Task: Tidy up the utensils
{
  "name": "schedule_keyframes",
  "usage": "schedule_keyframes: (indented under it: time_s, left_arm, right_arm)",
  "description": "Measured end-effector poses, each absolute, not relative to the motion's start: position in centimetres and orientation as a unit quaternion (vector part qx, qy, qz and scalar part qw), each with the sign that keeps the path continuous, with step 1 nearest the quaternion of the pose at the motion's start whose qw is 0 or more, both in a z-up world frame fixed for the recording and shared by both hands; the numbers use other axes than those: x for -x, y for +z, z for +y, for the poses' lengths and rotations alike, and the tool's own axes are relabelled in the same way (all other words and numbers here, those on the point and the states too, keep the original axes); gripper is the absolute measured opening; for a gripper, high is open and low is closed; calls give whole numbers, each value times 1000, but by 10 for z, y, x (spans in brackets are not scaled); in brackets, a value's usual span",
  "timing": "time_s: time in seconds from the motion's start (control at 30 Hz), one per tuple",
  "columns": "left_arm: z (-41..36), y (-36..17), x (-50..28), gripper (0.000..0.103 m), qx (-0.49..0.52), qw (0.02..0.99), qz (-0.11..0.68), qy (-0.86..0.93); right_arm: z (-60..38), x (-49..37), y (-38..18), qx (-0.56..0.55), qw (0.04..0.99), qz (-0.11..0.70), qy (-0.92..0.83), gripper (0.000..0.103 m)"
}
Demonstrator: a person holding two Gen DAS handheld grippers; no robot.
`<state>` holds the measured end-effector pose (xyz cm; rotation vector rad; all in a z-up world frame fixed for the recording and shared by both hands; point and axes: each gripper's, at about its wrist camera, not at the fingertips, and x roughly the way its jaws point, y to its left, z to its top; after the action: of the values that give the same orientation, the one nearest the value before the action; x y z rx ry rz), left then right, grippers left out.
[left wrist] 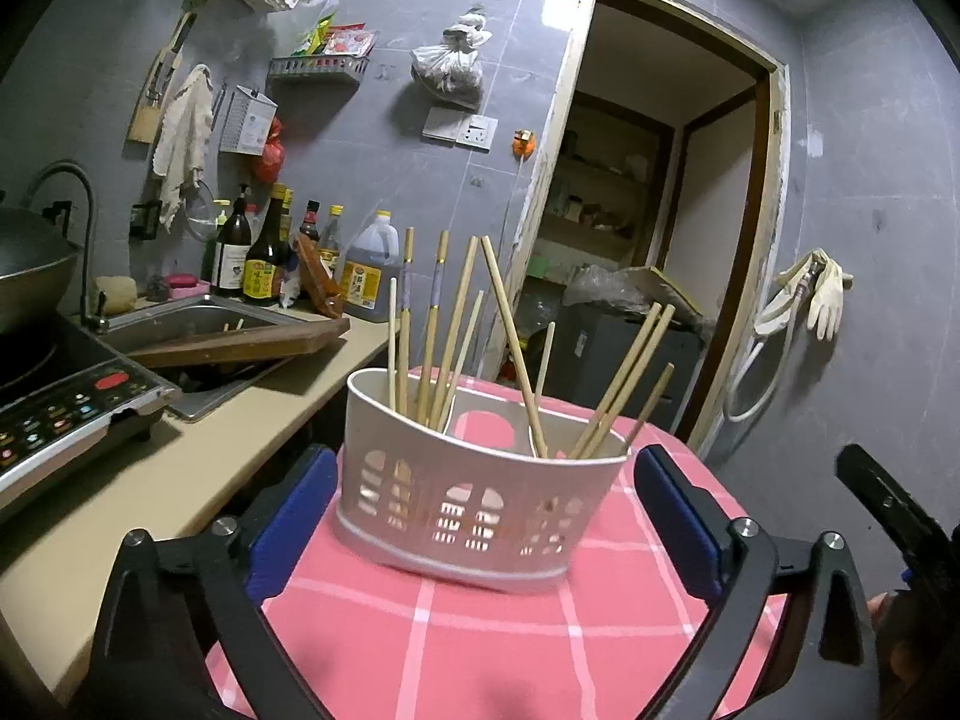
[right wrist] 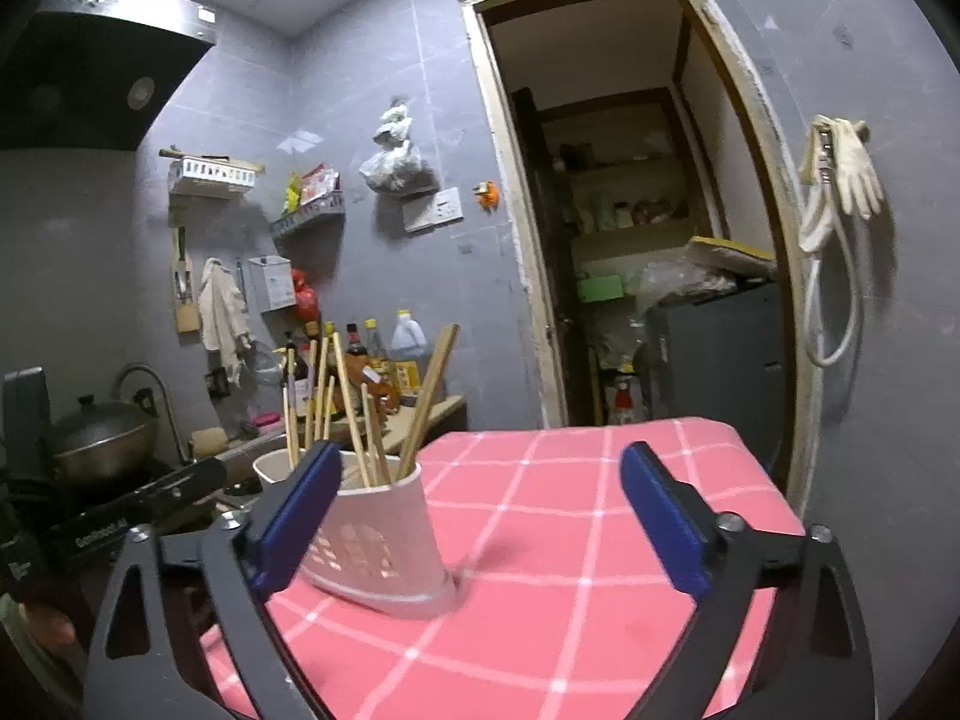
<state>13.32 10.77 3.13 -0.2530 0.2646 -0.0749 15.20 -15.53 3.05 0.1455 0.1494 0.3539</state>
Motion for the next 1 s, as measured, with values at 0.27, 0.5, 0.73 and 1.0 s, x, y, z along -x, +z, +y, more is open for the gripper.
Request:
schedule_keyframes:
  time_s: [0.27, 0.5, 0.73, 1.0]
  left_arm:
    - [95, 28, -104, 100, 94, 986, 134, -30]
    - [90, 25, -84, 100, 85, 987, 135, -30]
    - [86, 23, -63, 100, 72, 989, 126, -24]
    - [83, 12, -45, 100, 64, 991, 115, -5]
  right_arm:
    - [-168, -115, 26, -52, 984, 84, 151, 103]
    - [-173, -84, 33, -47, 984, 93, 144, 103]
    - [-170, -63, 28, -39, 986, 100, 130, 103]
    - [-166, -47, 9, -10, 994, 74, 82, 103]
